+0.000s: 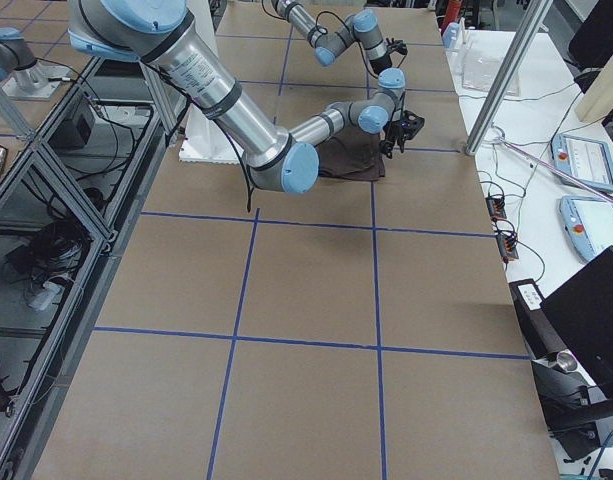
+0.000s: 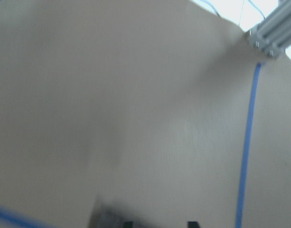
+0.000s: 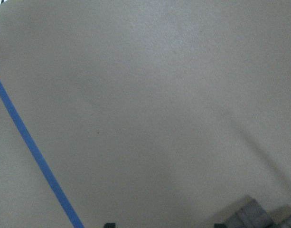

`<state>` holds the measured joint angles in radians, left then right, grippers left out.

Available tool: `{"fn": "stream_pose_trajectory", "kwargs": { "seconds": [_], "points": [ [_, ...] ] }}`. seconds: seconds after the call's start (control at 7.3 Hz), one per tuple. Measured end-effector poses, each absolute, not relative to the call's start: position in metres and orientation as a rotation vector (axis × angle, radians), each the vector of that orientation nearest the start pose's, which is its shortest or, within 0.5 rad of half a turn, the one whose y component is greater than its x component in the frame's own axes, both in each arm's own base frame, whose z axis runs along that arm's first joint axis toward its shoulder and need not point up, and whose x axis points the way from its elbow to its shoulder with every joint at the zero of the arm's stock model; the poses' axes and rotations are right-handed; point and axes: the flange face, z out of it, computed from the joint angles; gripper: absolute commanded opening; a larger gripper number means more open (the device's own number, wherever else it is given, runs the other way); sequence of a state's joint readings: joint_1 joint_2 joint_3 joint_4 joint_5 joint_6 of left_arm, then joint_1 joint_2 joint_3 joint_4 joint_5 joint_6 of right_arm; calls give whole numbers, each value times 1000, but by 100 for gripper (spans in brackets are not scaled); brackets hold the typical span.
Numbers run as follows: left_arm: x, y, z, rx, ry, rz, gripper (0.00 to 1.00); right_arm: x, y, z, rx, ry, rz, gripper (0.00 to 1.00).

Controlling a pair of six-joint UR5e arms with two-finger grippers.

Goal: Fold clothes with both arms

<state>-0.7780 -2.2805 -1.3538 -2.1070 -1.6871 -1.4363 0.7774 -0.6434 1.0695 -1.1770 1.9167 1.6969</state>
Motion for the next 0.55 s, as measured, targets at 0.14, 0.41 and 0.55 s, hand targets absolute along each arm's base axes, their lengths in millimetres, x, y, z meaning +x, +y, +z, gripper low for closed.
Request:
{"fn": "stream_pose_trajectory", "kwargs": {
  "seconds": [0.14,0.41,0.55],
  "points": [
    [448,-626,269,362,980,-512,100,-514,-669,248,-31,-890,679,100],
    [407,-638,281,322,995,-447,100,-453,-701,254,-16,-905,589,100],
    [362,-635,297,330,996,-396,100,-393,-716,270,-8,-897,529,100]
  ]
}}
